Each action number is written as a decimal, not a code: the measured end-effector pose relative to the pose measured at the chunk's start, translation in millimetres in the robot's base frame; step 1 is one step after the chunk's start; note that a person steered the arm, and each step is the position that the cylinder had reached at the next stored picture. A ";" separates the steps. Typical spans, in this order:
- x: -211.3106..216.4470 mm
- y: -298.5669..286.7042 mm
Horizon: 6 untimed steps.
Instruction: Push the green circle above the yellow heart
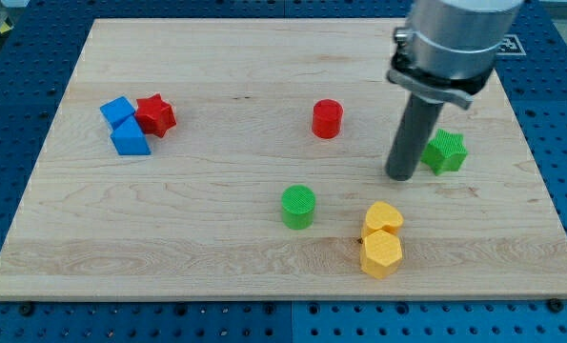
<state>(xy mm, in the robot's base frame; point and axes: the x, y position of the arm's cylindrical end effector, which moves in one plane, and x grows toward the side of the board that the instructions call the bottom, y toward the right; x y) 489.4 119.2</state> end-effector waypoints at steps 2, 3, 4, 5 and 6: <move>-4.1 -55.8; -6.7 -116.0; 4.8 -175.2; 50.7 -184.4; 55.2 -172.3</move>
<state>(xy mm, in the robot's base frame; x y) 544.6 -53.2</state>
